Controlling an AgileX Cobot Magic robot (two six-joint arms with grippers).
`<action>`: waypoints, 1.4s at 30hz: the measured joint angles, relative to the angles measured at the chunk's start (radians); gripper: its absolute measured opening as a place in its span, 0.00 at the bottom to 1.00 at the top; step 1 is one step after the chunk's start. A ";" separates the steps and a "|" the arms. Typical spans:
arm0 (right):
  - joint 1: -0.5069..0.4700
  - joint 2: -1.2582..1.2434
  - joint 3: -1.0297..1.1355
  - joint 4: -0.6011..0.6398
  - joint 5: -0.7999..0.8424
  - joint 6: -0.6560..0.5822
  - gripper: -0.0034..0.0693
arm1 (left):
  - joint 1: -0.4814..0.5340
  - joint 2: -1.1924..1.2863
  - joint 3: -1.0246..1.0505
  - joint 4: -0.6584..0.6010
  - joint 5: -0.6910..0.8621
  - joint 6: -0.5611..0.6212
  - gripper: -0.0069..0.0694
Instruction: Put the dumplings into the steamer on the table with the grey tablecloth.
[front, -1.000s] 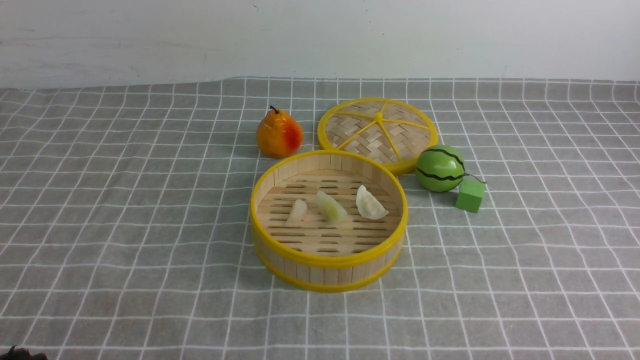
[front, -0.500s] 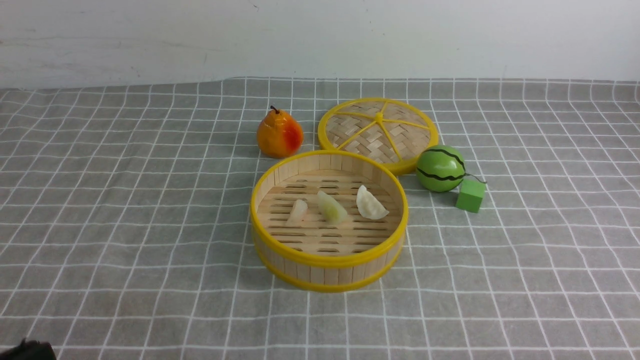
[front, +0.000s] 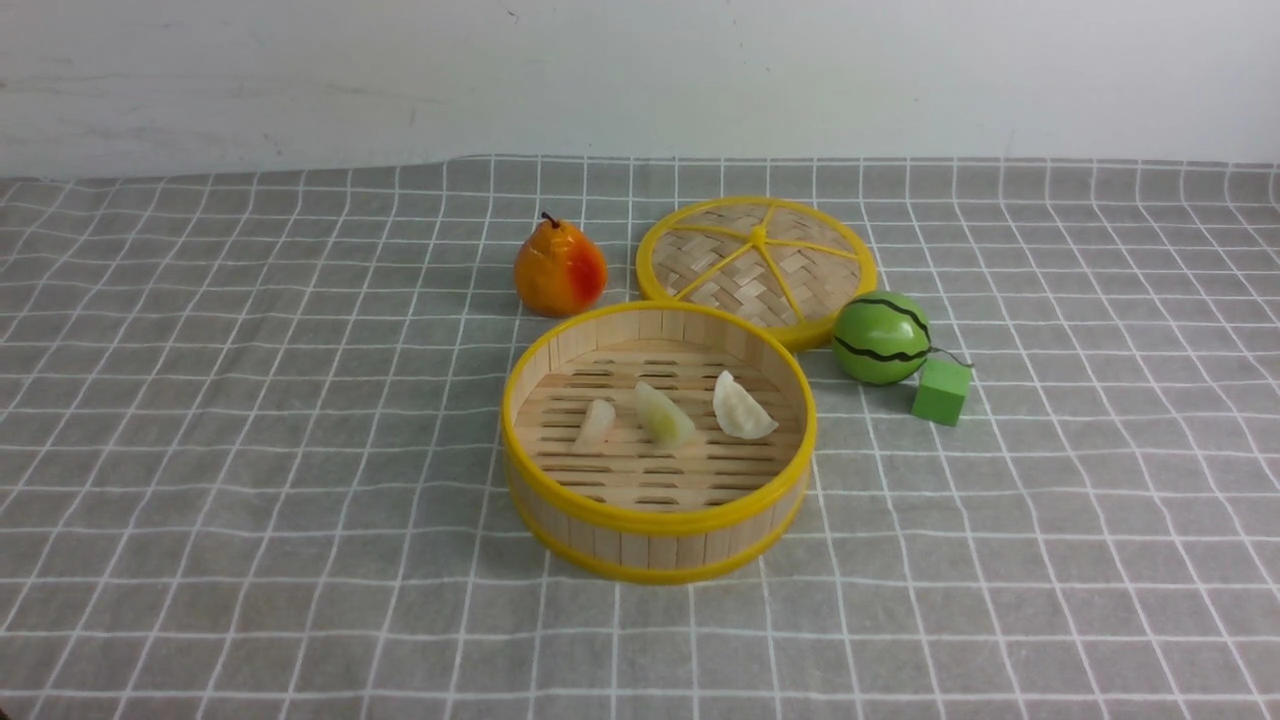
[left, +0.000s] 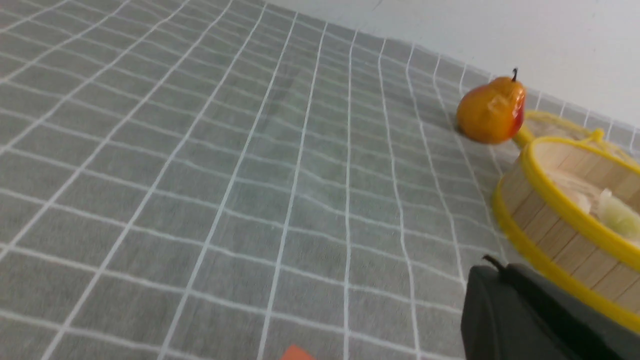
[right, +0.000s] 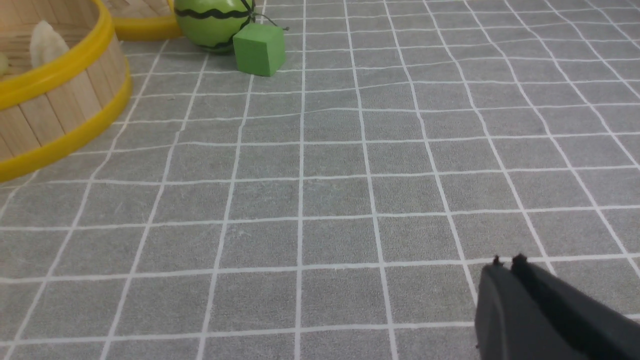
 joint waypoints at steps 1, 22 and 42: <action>0.000 0.000 0.000 0.000 0.000 0.000 0.07 | 0.000 0.000 0.001 0.002 0.016 0.000 0.07; 0.000 0.000 0.000 0.000 0.000 0.000 0.11 | 0.000 0.000 0.006 0.013 0.139 0.151 0.07; 0.000 0.000 0.000 0.000 0.000 0.000 0.16 | 0.000 0.000 0.006 0.013 0.140 0.151 0.07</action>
